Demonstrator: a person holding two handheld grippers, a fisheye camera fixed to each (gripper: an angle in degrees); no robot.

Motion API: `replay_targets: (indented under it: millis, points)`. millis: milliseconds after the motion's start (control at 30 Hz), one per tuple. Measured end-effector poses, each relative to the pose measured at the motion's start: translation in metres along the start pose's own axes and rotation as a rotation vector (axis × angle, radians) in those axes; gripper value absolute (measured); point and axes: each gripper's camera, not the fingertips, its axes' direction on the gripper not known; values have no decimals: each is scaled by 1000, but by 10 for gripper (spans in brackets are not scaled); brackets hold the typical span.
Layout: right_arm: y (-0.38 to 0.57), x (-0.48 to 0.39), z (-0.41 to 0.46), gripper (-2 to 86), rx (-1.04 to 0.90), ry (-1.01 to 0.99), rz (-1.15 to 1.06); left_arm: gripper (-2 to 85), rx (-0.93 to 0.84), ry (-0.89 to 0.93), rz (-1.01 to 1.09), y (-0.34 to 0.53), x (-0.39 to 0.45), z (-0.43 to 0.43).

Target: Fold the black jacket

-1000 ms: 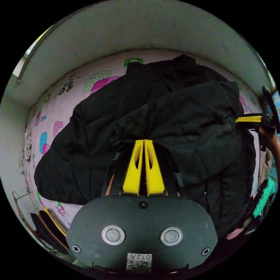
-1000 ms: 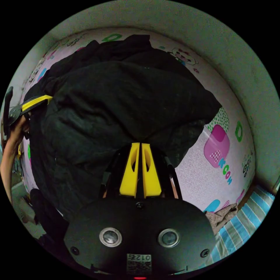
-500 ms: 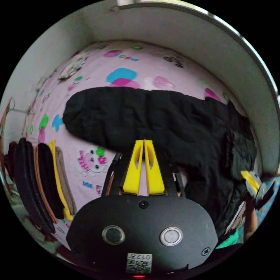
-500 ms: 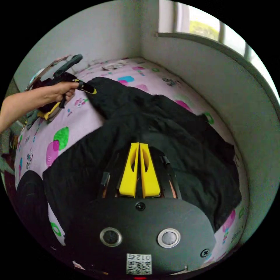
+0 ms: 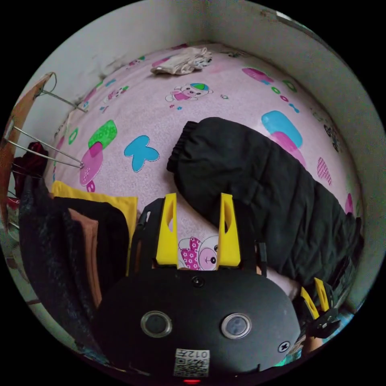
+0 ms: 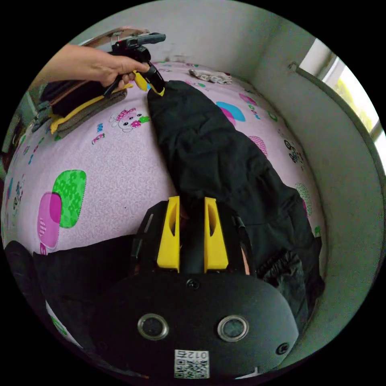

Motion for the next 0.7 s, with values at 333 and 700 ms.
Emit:
replay_targets:
  millis: [333, 700]
  points:
    - [28, 22, 22, 3, -18, -86, 184, 53, 85, 30, 39, 0, -18, 14]
    - [90, 85, 5, 5, 45, -372, 530, 5, 290, 60, 371, 7, 54, -153]
